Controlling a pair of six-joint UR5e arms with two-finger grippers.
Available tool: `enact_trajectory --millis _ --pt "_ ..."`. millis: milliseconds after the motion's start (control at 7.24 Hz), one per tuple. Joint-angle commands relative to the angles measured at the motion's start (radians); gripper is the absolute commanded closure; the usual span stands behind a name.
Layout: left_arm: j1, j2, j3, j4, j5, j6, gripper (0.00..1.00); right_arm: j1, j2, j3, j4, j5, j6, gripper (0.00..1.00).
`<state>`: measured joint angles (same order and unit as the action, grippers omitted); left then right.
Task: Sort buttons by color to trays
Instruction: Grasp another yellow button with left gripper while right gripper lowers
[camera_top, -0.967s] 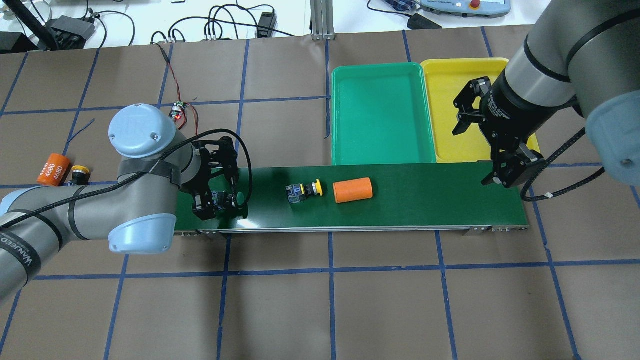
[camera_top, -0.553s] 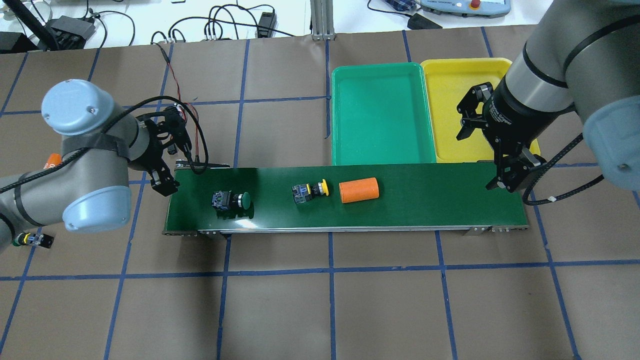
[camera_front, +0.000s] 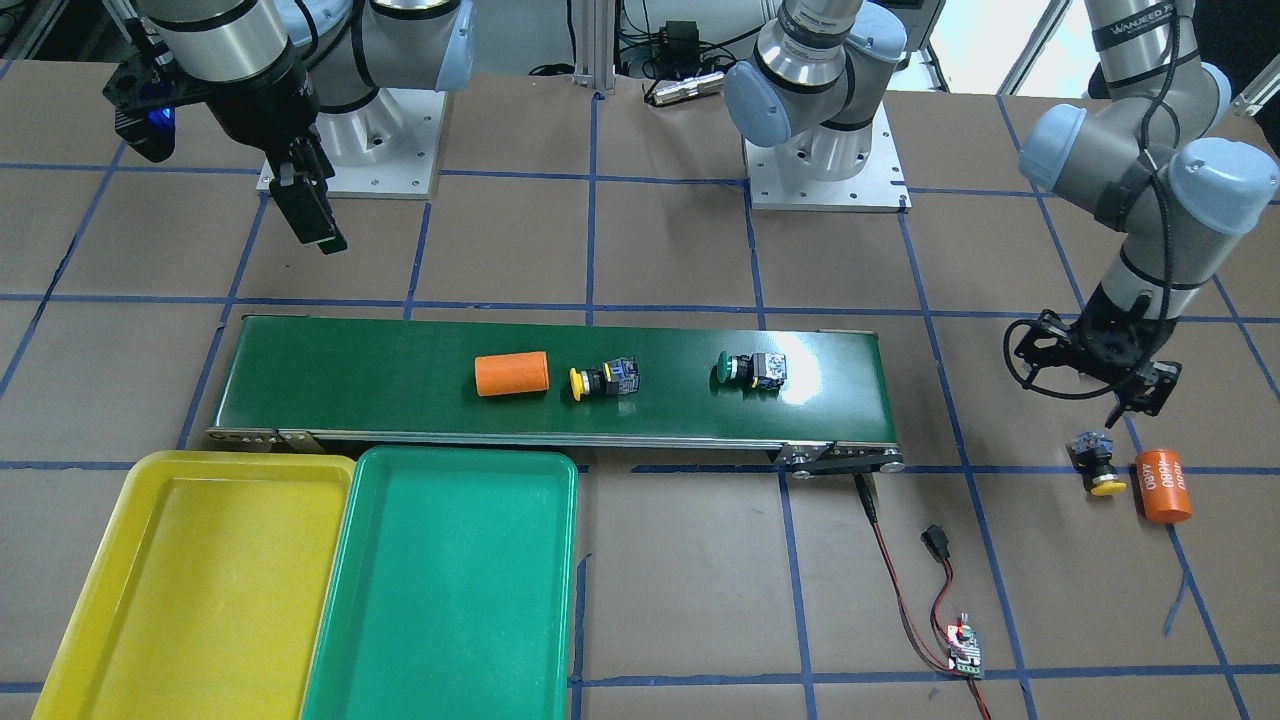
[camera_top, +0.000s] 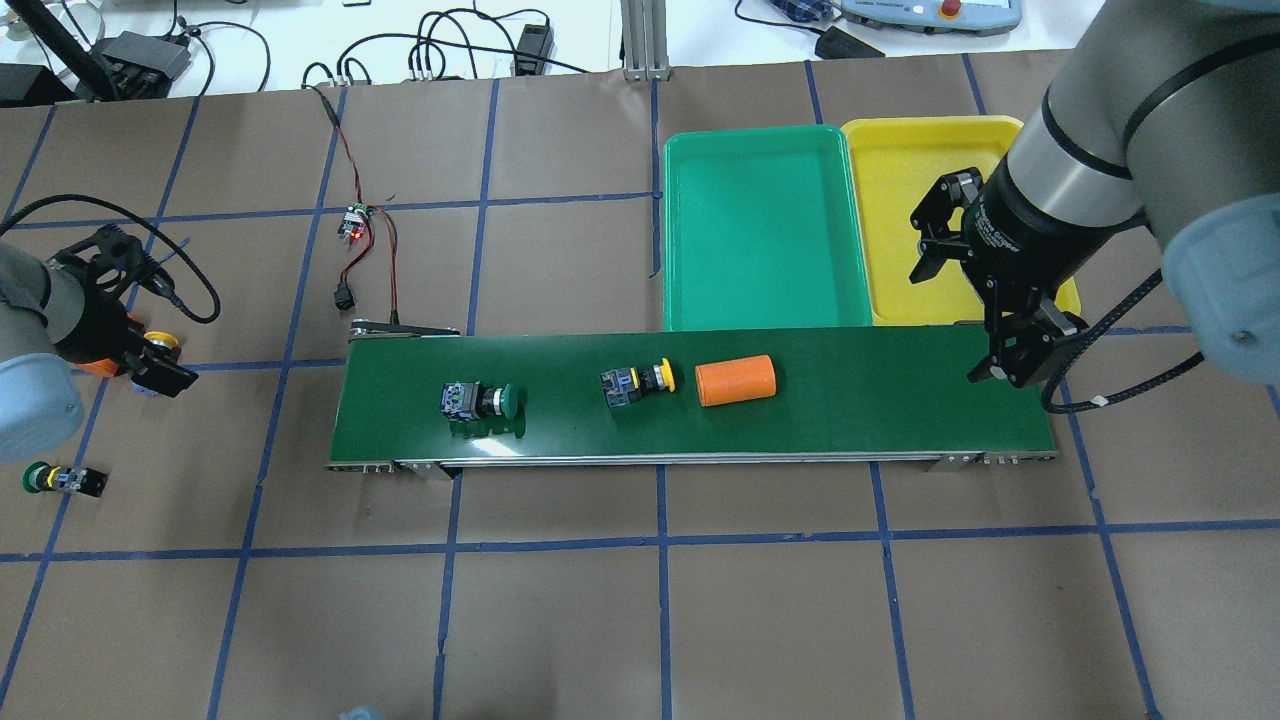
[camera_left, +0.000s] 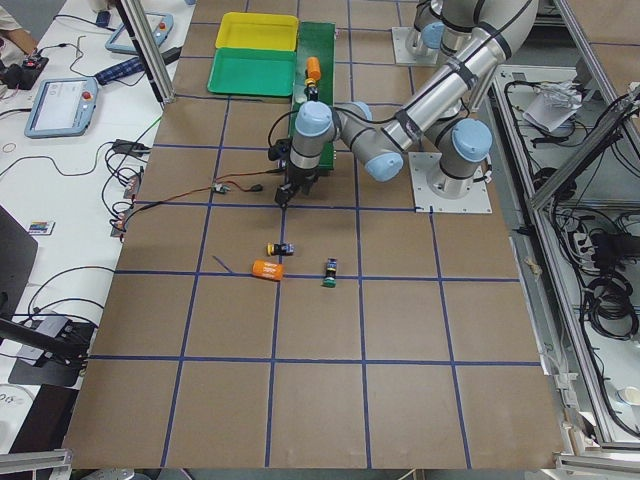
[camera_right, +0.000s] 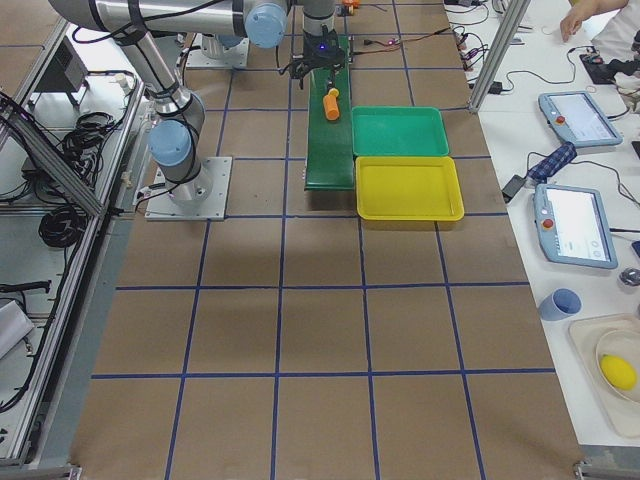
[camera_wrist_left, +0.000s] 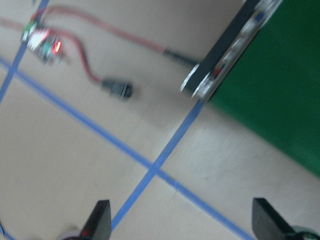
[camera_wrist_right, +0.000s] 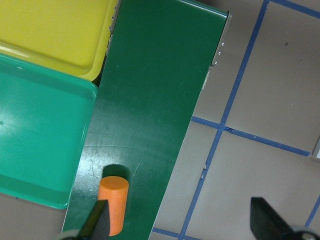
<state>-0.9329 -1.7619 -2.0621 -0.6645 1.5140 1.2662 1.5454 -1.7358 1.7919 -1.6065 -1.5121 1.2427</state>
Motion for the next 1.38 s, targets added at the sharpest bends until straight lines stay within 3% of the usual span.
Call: enact_trajectory --millis 0,415,553,829,967,1106,1244 --pt "0.065 -0.143 0.081 0.066 -0.023 -0.220 0.02 0.001 0.007 0.001 -0.003 0.003 0.000 0.00" --pt "0.077 -0.226 0.102 0.072 -0.021 -0.333 0.05 0.036 0.021 0.049 -0.016 0.023 0.106 0.00" --pt "0.078 -0.238 0.094 0.075 -0.021 -0.337 0.20 0.051 0.037 0.049 -0.019 0.023 0.106 0.00" --pt "0.077 -0.243 0.089 0.075 -0.024 -0.331 0.63 0.106 0.099 0.049 -0.090 0.125 0.104 0.00" --pt "0.072 -0.232 0.076 0.075 -0.025 -0.326 0.86 0.160 0.134 0.049 -0.136 0.121 0.116 0.00" --pt "0.068 -0.220 0.070 0.075 -0.025 -0.324 0.95 0.204 0.172 0.049 -0.169 0.118 0.164 0.00" --pt "0.056 -0.191 0.071 0.062 -0.021 -0.324 0.95 0.238 0.212 0.049 -0.220 0.112 0.244 0.00"
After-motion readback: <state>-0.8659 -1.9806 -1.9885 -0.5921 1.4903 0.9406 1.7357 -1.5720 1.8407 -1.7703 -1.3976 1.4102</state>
